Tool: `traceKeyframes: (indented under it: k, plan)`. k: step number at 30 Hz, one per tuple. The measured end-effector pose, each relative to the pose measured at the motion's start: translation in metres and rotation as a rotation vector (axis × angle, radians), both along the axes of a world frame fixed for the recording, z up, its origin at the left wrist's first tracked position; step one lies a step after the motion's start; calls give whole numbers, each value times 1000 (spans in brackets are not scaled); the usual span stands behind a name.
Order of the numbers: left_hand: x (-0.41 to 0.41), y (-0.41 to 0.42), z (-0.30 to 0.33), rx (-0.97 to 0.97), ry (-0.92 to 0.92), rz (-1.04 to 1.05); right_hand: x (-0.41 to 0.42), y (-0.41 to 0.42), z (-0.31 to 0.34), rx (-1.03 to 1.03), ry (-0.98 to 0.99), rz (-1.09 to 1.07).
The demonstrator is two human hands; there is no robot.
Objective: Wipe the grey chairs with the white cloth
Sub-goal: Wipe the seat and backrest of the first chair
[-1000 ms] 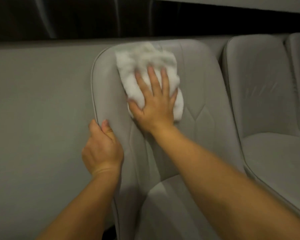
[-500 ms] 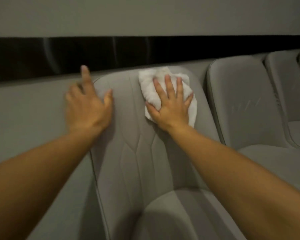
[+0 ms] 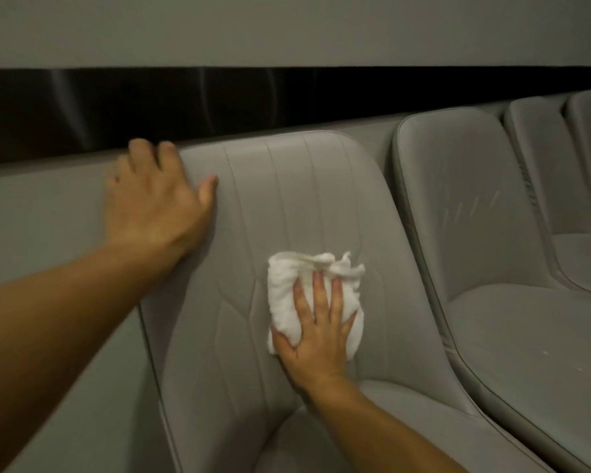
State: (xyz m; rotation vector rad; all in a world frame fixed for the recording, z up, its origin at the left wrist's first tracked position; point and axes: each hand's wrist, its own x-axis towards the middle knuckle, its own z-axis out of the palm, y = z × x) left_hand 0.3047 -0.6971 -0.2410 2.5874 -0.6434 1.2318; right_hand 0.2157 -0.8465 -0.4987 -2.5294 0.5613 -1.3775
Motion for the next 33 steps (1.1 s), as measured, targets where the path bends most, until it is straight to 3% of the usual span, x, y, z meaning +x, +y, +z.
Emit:
traceKeyframes:
  k: [3, 6, 14, 17, 23, 26, 29, 33]
  plan:
    - [1, -7, -17, 93, -73, 52, 4, -20, 5, -127, 10, 9]
    - [5, -6, -18, 87, -105, 40, 7, -43, 54, -259, -54, 14]
    - [3, -8, -18, 92, -100, 38, 34, -73, 203, -114, -116, -67]
    - [3, -5, -18, 101, -110, 9, 24, -74, 178, -175, -95, -58]
    - [3, -4, -19, 132, -116, 31, -20, -77, 22, -313, 65, -159]
    - [4, -4, -23, 132, -135, 38, -37, -70, -17, -335, 138, -161]
    - [6, -5, -26, 146, -169, 43, -39, -78, 1, -399, 175, -132]
    - [8, -9, -28, 169, -202, 35, -19, -100, 84, -428, 151, -166]
